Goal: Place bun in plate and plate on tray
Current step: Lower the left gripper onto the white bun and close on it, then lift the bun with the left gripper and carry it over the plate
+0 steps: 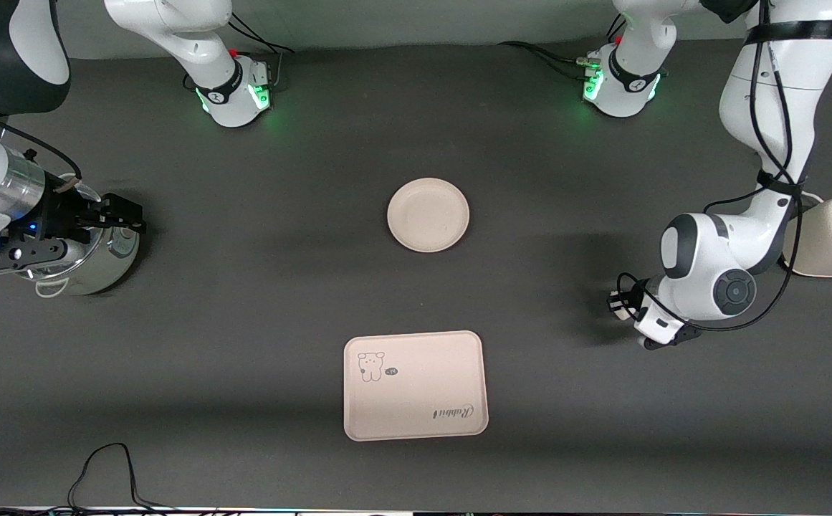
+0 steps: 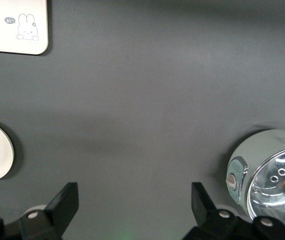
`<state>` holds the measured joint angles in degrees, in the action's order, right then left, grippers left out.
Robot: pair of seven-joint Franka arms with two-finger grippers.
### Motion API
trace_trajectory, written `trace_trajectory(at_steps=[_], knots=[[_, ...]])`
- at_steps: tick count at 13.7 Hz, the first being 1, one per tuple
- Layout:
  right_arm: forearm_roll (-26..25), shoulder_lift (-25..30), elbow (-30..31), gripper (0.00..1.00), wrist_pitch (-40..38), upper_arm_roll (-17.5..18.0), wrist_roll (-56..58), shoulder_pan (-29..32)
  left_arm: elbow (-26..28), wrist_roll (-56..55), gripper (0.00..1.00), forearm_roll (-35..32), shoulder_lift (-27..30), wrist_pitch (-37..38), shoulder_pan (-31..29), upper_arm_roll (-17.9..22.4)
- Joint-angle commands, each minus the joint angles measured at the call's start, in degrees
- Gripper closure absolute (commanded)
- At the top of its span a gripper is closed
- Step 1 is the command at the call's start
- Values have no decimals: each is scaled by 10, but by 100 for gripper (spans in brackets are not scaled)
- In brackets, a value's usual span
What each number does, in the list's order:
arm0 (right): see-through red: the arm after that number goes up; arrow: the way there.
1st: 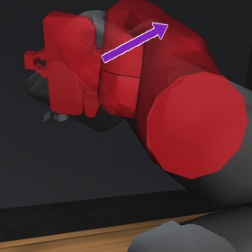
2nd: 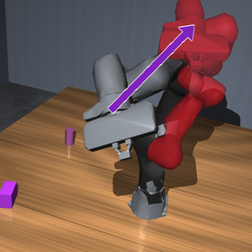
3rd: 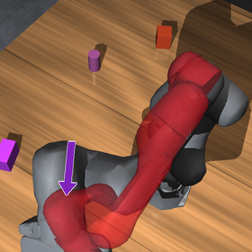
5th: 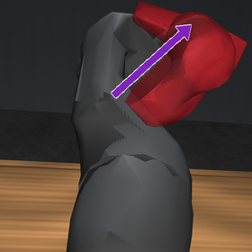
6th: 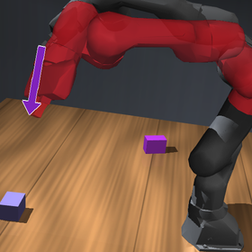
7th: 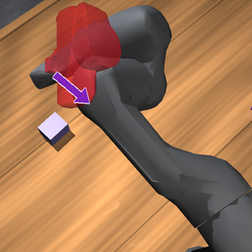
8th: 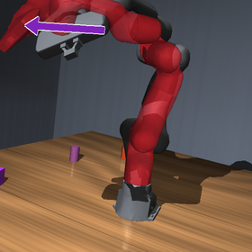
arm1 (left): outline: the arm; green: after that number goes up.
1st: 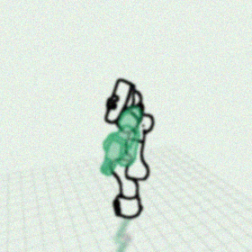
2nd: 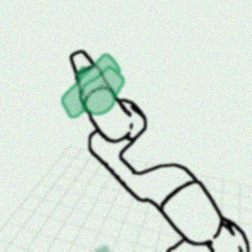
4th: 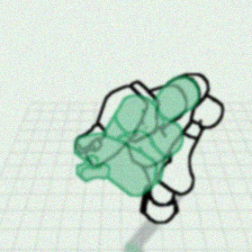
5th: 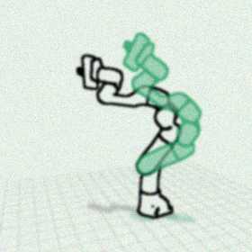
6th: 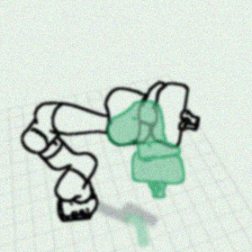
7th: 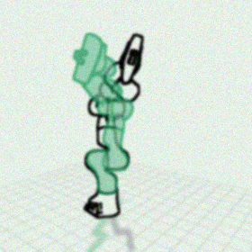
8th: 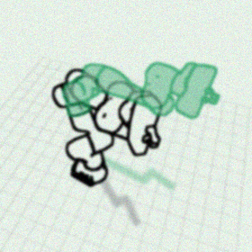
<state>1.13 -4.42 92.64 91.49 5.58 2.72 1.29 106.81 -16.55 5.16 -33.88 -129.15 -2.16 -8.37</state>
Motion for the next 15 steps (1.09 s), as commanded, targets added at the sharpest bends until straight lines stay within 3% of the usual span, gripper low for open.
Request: trace_trajectory(at_steps=[1,4,9,13,15], knots=[[12,16,16,0,7,-2,11,1,-15,4,87,4,32,47,4,2],[11,16,16,0,7,-1,6,4,-52,1,85,0,87,142,5,1],[11,16,21,0,8,0,6,7,-168,5,82,-6,186,369,3,2],[11,21,22,0,11,7,-5,6,-160,6,81,-5,300,466,2,1],[11,21,24,0,11,7,-5,9,-155,1,81,-1,319,477,8,-3]])
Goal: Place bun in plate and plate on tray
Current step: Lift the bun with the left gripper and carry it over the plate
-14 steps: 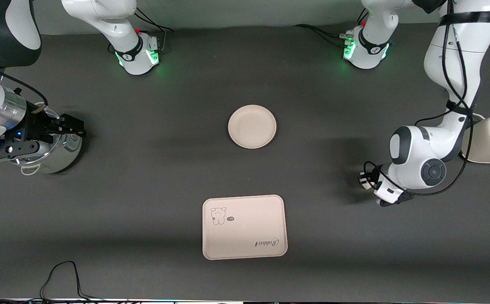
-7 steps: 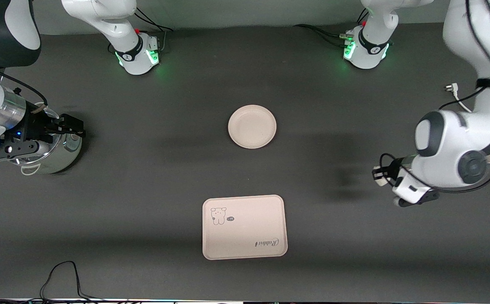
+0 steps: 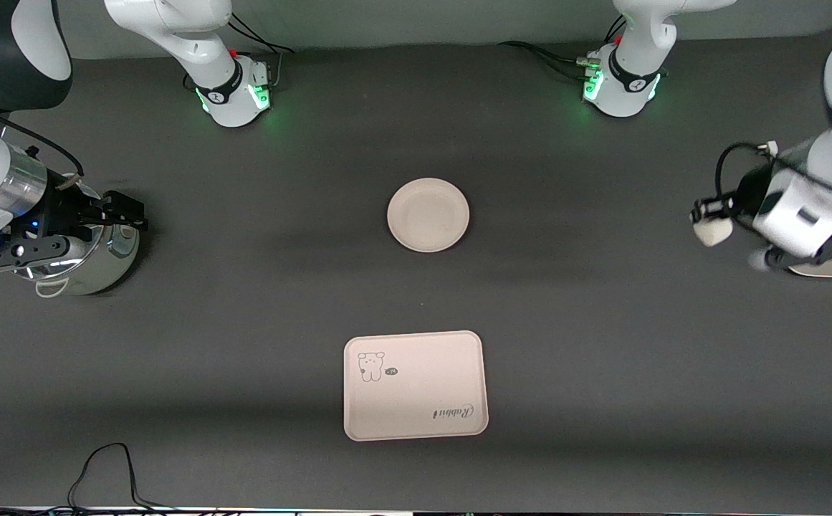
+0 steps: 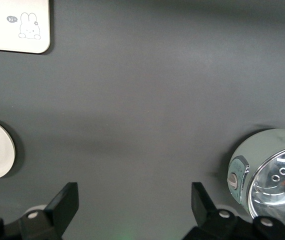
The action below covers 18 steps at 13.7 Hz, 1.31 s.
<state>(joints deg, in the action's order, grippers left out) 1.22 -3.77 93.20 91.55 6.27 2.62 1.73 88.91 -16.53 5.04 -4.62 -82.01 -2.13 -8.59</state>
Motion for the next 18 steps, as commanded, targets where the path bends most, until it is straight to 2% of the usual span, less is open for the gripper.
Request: trace_trajectory(at_steps=[1,5,9,11,13,15,18], knots=[[10,16,18,0,11,1,-4,5,24,-9,81,5,25,2,22,-2],[10,16,22,0,10,1,-4,6,23,-148,79,18,-15,-64,141,-3],[10,16,23,0,10,-2,-4,3,14,-298,79,36,-93,-217,244,-3],[11,16,25,0,11,-4,-3,4,-1,-346,79,36,-139,-267,290,-3],[11,16,27,0,11,-4,-3,6,3,-369,79,34,-159,-299,336,-3],[11,16,30,0,11,-3,-2,20,38,-373,75,33,-159,-307,362,-2],[11,16,33,0,9,-1,5,21,133,-382,75,32,-152,-398,406,-3]])
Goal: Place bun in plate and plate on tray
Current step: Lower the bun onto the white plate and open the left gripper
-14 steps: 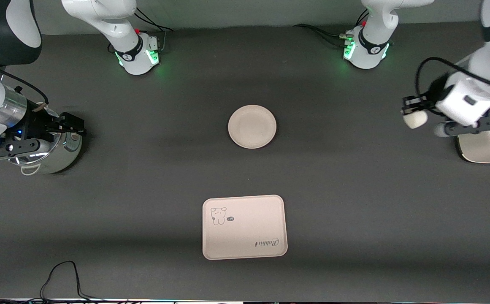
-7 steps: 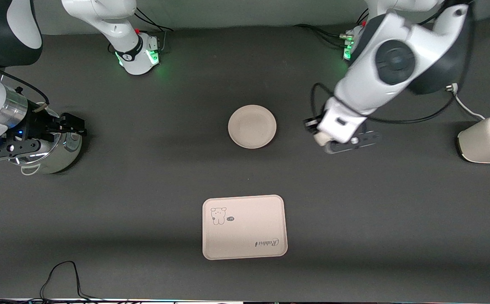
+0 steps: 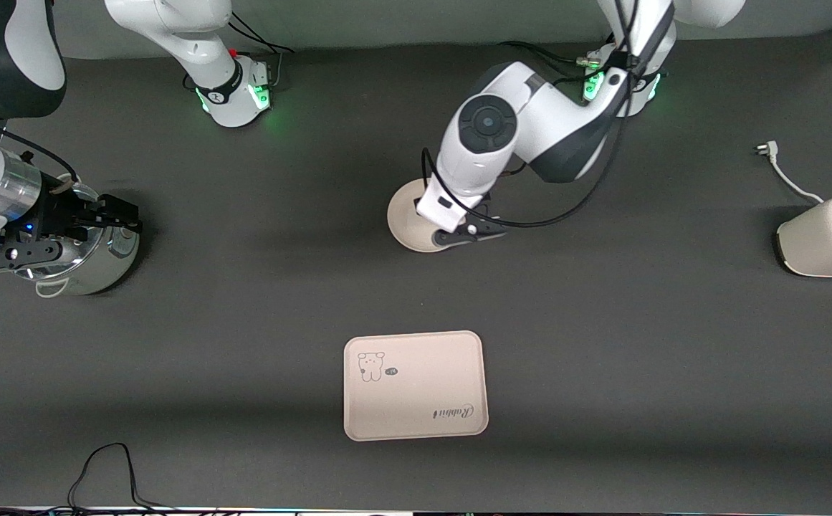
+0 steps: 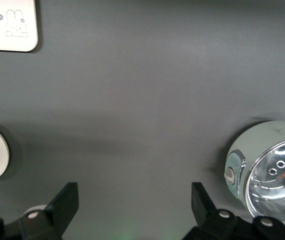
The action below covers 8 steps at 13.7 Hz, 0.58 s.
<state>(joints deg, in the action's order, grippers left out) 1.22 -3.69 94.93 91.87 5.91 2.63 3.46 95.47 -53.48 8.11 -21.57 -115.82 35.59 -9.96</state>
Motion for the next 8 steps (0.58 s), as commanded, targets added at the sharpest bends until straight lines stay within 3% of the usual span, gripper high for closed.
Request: trace_trajectory(at_steps=[1,5,8], knots=[[11,15,16,0,5,2,4,4,82,-14,75,1,8,-91,40,11],[11,15,15,0,3,0,4,-5,145,-14,72,1,-50,-230,68,11],[11,15,15,0,4,-1,4,-5,154,-17,72,1,-93,-295,83,12]])
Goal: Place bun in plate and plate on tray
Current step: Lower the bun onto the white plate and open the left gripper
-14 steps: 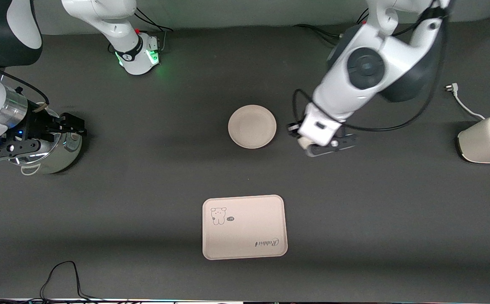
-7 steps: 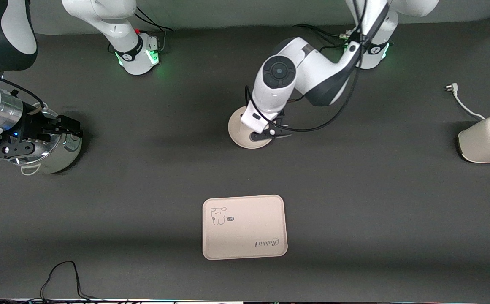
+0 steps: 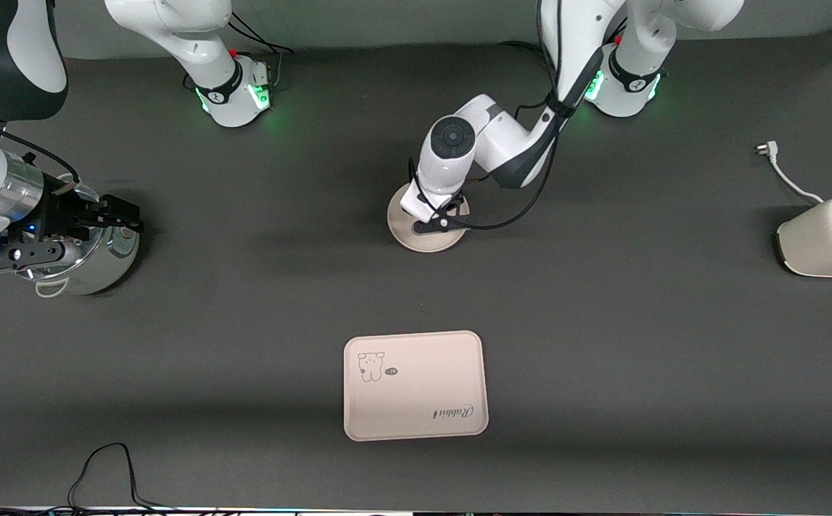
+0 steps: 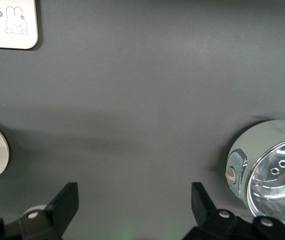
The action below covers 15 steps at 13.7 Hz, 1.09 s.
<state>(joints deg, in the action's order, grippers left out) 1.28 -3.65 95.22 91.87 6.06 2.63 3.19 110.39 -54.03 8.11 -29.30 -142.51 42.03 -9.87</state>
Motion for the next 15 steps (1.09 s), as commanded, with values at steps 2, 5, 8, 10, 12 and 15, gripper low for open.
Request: trace_trajectory(at_steps=[2,5,8,10,12,15], knots=[[10,15,13,0,4,-3,3,-2,10,-13,71,1,-20,-37,26,10],[9,15,12,0,1,-3,-1,-4,15,-18,50,1,-20,-36,27,10],[9,14,11,0,-11,-3,-4,-2,14,-33,0,1,-18,-36,26,8],[8,14,9,0,-13,-3,-5,-4,13,-40,0,1,-12,-29,24,8],[9,12,8,0,-12,-3,-2,-3,13,-42,0,2,5,-24,17,9],[10,12,6,0,-13,-4,-2,-4,8,-66,0,5,65,34,-16,13]])
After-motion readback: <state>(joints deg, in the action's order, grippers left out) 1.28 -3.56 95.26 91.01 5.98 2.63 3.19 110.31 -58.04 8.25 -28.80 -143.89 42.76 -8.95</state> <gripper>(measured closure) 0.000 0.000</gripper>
